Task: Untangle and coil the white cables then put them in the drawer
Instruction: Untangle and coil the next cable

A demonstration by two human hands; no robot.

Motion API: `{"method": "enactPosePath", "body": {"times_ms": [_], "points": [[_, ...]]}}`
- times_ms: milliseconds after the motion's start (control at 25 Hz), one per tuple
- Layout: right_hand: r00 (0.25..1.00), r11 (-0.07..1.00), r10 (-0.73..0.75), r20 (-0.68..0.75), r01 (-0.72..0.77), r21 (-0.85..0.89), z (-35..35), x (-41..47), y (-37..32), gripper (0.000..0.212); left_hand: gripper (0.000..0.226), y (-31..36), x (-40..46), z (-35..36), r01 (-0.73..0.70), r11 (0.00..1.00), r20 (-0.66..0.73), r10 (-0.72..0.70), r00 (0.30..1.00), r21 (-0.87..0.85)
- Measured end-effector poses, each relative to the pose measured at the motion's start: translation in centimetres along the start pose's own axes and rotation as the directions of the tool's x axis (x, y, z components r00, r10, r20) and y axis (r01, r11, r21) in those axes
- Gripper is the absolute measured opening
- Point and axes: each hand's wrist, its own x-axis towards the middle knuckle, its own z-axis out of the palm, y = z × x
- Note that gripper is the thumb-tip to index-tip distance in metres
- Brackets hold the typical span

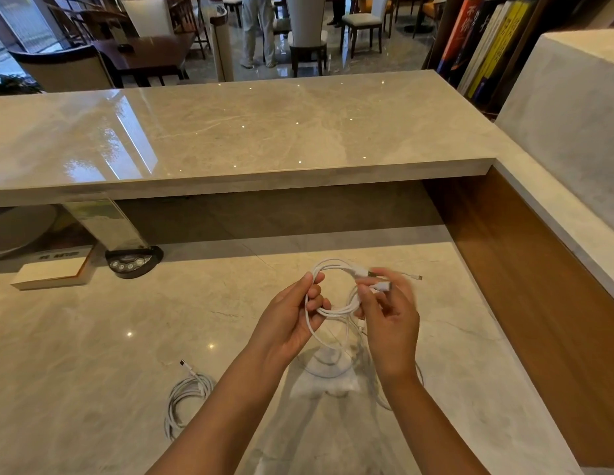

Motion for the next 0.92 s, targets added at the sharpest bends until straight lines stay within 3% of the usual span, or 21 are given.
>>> {"method": "enactPosePath", "body": {"times_ms": [80,160,280,480,560,640,720,760,840,920], "points": [[0.992,0.998,0.061,-0.107,-0.058,0.025,-0.9,0.9,-0.4,0.021,0.021,0.4,0.3,-0.5,-0.018,0.997,-0.050,0.015,0.999,-0.076],[0.980,0.958,0.182,-0.086,-0.157,0.239,-2.5,1.7,-0.7,0.018,0.022,1.1,0.5,-1.1,-0.047,0.976,-0.104,0.025,0.994,-0.213],[0.919,0.797,0.392,-0.050,-0.312,0.517,-4.7,1.9,-0.3,0.019,0.021,1.6,0.7,-1.2,-0.066,0.935,-0.126,0.023,0.992,-0.348],[0.779,0.410,0.618,0.106,-0.435,0.802,-6.6,2.8,1.3,0.017,0.021,1.1,0.7,-0.9,-0.048,0.988,-0.065,0.039,0.997,-0.150],[0.780,0.401,0.610,0.139,-0.455,0.795,-6.7,3.5,1.7,0.020,0.020,1.0,0.6,-1.1,-0.060,0.995,-0.045,0.057,0.997,-0.074],[0.808,0.568,0.581,0.100,-0.491,0.661,-6.5,4.1,1.9,0.021,0.020,1.1,0.3,-1.2,-0.059,0.998,-0.007,0.058,0.998,-0.029],[0.872,0.848,0.484,0.065,-0.487,0.208,-6.2,5.0,1.6,0.026,0.017,1.3,-0.2,-1.0,-0.043,0.999,0.062,0.041,0.997,0.032],[0.901,0.908,0.418,0.119,-0.410,-0.086,-6.0,5.6,1.2,0.026,0.014,1.4,-0.5,-0.8,-0.034,0.996,0.098,0.027,0.995,0.076],[0.852,0.865,0.371,0.370,-0.172,-0.471,-5.0,6.4,-0.2,0.019,0.014,1.5,-1.0,-0.4,-0.016,0.988,0.139,-0.006,0.990,0.155],[0.703,0.838,0.386,0.597,0.003,-0.546,-3.8,6.5,-1.5,0.014,0.017,1.5,-1.2,-0.1,0.003,0.982,0.142,-0.030,0.989,0.186]]}}
